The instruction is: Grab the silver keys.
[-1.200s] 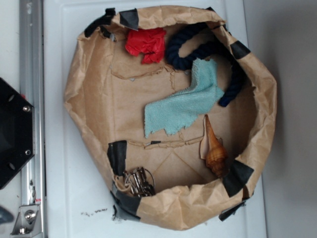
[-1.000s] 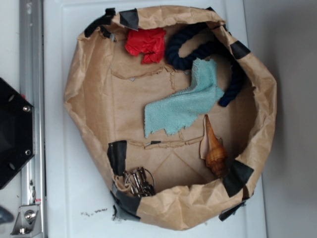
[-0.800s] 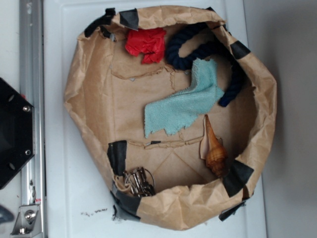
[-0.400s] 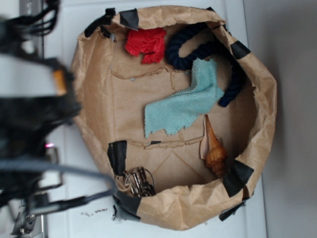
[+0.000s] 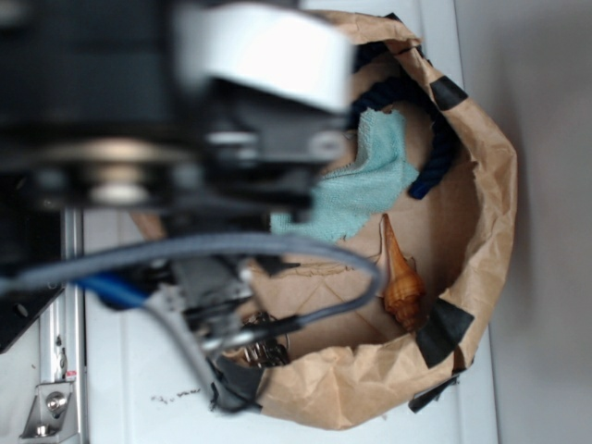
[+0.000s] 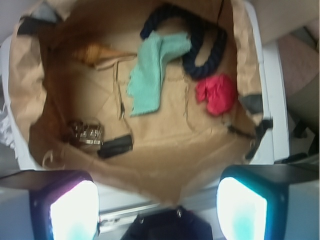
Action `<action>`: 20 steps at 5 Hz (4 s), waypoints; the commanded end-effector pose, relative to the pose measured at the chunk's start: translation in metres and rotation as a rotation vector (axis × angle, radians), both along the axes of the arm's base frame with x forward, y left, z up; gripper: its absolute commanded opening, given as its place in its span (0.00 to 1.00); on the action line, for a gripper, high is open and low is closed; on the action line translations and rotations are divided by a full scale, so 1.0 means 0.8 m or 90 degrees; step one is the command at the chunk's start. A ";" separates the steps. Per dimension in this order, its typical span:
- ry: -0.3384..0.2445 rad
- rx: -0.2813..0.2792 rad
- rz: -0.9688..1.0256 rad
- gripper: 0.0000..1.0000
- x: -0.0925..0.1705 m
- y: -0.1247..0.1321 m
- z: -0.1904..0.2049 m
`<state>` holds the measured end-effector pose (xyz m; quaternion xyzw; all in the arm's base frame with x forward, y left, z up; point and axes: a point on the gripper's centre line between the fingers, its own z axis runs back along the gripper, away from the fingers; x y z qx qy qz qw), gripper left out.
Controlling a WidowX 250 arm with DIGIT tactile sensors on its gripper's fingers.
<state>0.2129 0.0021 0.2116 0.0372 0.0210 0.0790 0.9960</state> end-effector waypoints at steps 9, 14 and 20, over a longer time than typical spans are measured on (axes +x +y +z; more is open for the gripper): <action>0.002 -0.117 0.244 1.00 0.036 -0.011 -0.090; 0.006 -0.176 0.261 1.00 0.054 -0.014 -0.140; 0.106 -0.326 0.144 1.00 -0.009 -0.120 -0.230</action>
